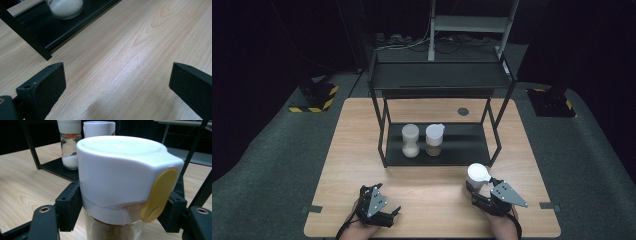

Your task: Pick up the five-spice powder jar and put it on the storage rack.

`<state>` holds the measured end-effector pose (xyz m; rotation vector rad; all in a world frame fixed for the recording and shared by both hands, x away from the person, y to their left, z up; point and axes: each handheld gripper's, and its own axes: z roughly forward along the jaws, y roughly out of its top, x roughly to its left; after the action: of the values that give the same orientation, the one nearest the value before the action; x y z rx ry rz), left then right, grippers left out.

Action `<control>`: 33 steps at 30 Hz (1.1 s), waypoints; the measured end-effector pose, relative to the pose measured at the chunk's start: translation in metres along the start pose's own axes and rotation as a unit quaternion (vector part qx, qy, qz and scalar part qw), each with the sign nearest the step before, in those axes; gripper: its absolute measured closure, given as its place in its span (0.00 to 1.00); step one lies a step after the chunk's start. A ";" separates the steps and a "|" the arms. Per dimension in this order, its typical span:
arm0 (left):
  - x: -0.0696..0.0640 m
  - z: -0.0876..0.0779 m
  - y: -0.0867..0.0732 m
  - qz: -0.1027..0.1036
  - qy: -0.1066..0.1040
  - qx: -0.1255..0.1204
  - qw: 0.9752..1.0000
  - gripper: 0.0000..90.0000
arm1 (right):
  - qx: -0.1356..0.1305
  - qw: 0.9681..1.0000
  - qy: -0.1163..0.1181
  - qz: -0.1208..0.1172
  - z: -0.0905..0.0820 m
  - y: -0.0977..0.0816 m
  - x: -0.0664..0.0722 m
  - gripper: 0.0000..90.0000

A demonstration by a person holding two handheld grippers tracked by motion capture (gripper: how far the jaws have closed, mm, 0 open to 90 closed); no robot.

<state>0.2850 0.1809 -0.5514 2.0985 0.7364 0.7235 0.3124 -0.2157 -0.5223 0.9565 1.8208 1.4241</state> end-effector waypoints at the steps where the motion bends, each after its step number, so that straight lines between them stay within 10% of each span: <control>1: 0.000 0.000 0.000 0.000 0.001 0.001 1.000 0.01 | 0.000 1.000 -0.001 0.001 0.001 0.001 0.000 0.34; 33: 0.001 -0.001 -0.001 -0.006 -0.001 -0.009 1.000 0.01 | -0.004 1.000 -0.022 0.013 0.042 0.037 -0.016 0.34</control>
<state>0.2847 0.1828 -0.5511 2.0773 0.7381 0.7181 0.3619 -0.2012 -0.4950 1.0025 1.7754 1.4138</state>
